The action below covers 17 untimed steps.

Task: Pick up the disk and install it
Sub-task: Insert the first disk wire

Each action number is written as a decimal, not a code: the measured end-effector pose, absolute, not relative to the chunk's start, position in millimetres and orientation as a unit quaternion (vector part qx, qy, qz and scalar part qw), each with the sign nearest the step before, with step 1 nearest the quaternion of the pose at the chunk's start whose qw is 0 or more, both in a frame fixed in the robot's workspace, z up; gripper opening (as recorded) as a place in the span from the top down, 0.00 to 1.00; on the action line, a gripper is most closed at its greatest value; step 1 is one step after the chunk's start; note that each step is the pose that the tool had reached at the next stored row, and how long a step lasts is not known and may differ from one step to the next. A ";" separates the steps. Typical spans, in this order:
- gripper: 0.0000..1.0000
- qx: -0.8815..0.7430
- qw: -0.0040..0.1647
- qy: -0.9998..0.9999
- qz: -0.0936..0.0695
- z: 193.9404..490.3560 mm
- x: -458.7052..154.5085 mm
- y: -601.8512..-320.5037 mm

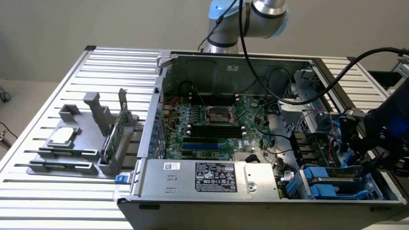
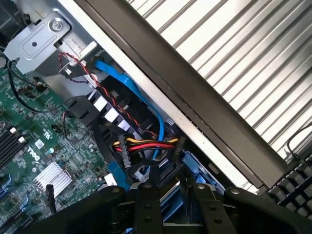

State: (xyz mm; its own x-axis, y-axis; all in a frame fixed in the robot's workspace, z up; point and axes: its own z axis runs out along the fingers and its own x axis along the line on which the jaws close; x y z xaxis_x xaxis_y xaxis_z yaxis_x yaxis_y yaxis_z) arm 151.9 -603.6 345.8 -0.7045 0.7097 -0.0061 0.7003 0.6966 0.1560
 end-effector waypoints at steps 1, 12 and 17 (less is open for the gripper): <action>0.69 0.385 0.032 0.919 0.073 346.0 151.9 -603.7; 0.69 0.397 0.026 0.913 0.086 346.4 151.9 -609.3; 0.69 0.406 0.025 0.909 0.089 345.3 152.0 -612.2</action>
